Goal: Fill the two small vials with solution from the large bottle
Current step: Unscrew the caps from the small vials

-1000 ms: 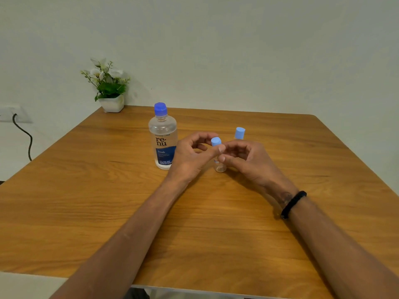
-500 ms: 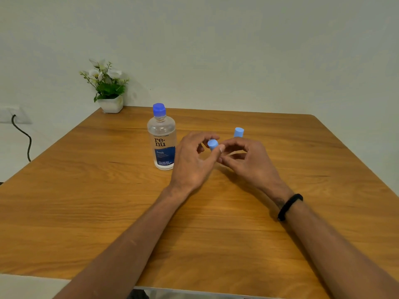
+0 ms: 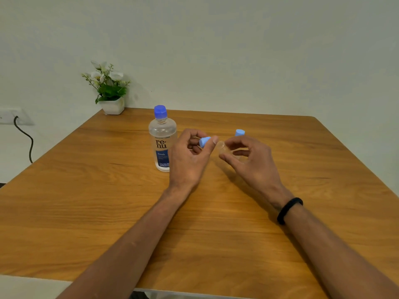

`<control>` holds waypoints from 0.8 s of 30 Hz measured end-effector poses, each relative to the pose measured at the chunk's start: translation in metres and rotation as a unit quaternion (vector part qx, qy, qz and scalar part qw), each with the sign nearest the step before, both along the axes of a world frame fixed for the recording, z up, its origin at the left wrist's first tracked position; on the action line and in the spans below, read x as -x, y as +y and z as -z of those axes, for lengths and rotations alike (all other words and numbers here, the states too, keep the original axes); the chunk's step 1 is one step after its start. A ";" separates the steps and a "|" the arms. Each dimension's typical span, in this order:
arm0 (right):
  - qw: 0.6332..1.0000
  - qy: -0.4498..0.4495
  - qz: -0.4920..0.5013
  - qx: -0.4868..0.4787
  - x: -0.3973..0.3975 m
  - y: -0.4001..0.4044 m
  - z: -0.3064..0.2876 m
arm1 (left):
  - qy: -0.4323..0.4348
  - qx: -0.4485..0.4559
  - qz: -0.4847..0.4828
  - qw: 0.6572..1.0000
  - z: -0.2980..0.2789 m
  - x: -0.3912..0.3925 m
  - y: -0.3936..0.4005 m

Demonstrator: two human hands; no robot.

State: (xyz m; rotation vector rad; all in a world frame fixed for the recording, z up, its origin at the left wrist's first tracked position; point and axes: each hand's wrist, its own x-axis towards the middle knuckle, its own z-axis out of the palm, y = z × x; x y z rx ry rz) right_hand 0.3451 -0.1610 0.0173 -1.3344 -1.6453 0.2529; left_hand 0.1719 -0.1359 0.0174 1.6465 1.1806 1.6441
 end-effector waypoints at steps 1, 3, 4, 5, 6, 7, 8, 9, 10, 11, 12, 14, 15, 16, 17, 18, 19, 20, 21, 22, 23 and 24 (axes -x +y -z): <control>1.000 0.030 0.000 0.008 0.000 0.000 0.000 | 0.006 0.007 0.005 1.000 0.001 0.000 0.000; 0.997 0.077 0.004 0.019 0.000 0.001 0.001 | 0.028 0.027 0.014 0.999 0.006 -0.001 0.003; 0.995 0.095 0.011 0.023 -0.001 0.002 0.001 | 0.046 0.038 0.018 0.998 0.009 0.000 0.005; 0.993 0.110 0.018 0.026 -0.001 0.002 0.001 | 0.065 0.048 0.024 0.996 0.012 0.000 0.007; 0.992 0.121 0.022 0.026 -0.002 0.004 0.002 | 0.082 0.053 0.031 0.995 0.016 0.001 0.008; 0.991 0.129 0.022 0.027 -0.002 0.005 0.002 | 0.100 0.054 0.036 0.993 0.018 0.001 0.009; 0.991 0.132 0.021 0.029 -0.002 0.005 0.002 | 0.119 0.054 0.039 0.991 0.020 0.002 0.009; 0.991 0.131 0.020 0.030 -0.001 0.005 0.002 | 0.138 0.053 0.037 0.988 0.020 0.002 0.009; 0.991 0.126 0.020 0.031 -0.001 0.006 0.003 | 0.152 0.050 0.035 0.987 0.021 0.002 0.009; 0.992 0.117 0.020 0.032 -0.001 0.005 0.003 | 0.159 0.049 0.032 0.986 0.022 0.003 0.009; 0.994 0.106 0.019 0.034 0.000 0.004 0.004 | 0.160 0.054 0.031 0.985 0.022 0.003 0.010; 0.996 0.085 0.013 0.037 0.001 0.001 0.004 | 0.157 0.073 0.036 0.984 0.022 0.002 0.011; 0.996 0.079 0.010 0.039 0.002 0.000 0.004 | 0.156 0.080 0.039 0.984 0.022 0.003 0.011; 0.996 0.074 0.009 0.041 0.002 -0.001 0.004 | 0.156 0.084 0.039 0.983 0.022 0.003 0.011; 0.997 0.069 0.009 0.044 0.002 -0.001 0.005 | 0.158 0.086 0.038 0.983 0.022 0.003 0.011; 0.997 0.064 0.009 0.047 0.003 -0.001 0.005 | 0.161 0.086 0.034 0.983 0.022 0.003 0.011; 0.997 0.060 0.009 0.050 0.003 -0.001 0.005 | 0.164 0.090 0.031 0.982 0.023 0.004 0.012; 0.997 0.059 0.010 0.052 0.003 -0.001 0.005 | 0.165 0.098 0.029 0.981 0.023 0.004 0.012; 0.997 0.061 0.011 0.053 0.003 -0.001 0.005 | 0.165 0.108 0.030 0.980 0.024 0.004 0.012; 0.996 0.064 0.011 0.054 0.004 -0.001 0.005 | 0.166 0.116 0.033 0.979 0.024 0.005 0.012; 0.996 0.066 0.010 0.054 0.004 -0.001 0.005 | 0.170 0.120 0.035 0.978 0.024 0.005 0.012; 0.996 0.065 0.011 0.055 0.005 -0.001 0.005 | 0.173 0.119 0.036 0.977 0.023 0.004 0.011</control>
